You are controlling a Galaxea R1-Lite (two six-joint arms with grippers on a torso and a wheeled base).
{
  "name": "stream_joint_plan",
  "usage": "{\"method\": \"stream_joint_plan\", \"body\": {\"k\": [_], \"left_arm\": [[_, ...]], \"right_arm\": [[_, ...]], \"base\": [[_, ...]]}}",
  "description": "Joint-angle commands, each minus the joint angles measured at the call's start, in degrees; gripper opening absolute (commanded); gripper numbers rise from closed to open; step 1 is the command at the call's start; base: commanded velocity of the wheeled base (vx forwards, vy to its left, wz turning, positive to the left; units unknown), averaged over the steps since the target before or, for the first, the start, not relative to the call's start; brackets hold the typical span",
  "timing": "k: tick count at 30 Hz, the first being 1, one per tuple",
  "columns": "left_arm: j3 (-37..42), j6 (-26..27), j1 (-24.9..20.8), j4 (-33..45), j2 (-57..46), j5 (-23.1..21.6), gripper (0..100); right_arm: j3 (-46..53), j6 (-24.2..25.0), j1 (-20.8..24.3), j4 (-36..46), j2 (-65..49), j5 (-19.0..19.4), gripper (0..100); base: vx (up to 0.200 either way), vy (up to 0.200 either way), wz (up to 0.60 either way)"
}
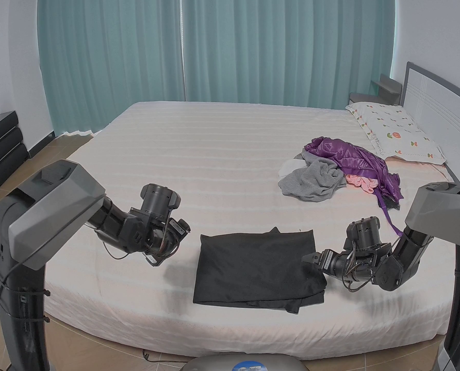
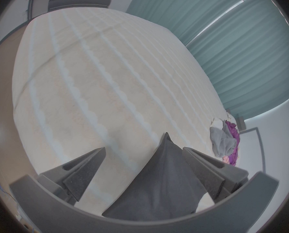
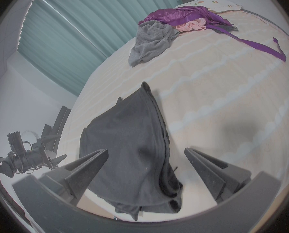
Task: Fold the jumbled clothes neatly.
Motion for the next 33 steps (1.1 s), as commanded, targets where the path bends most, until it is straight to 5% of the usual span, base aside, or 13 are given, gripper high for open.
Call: {"method": "stream_joint_plan", "body": {"k": [1,8,9,33], "left_arm": [[12.2,-5.4,1.96,-8.3,-7.82,-2.45,100],[12.81,-6.63,3.01,-9.18,-7.38,-3.06,100],[12.81,-6.63,3.28,-9.26,-7.21,-3.06,100],[14.04,-6.37,4.95,-9.35,-6.15,-3.06,100]], "right_arm": [[5.64,-0.92,1.39,-2.07,-1.82,0.74,100],[5.46,-2.24,1.3,-2.16,1.35,0.48,100],[5.37,-2.59,1.3,-2.24,1.96,0.31,0],[13.11,-4.08,0.77,-2.77,-3.22,0.04,0]], "base": [[0.0,0.0,0.0],[0.0,0.0,0.0],[0.0,0.0,0.0],[0.0,0.0,0.0]]}}
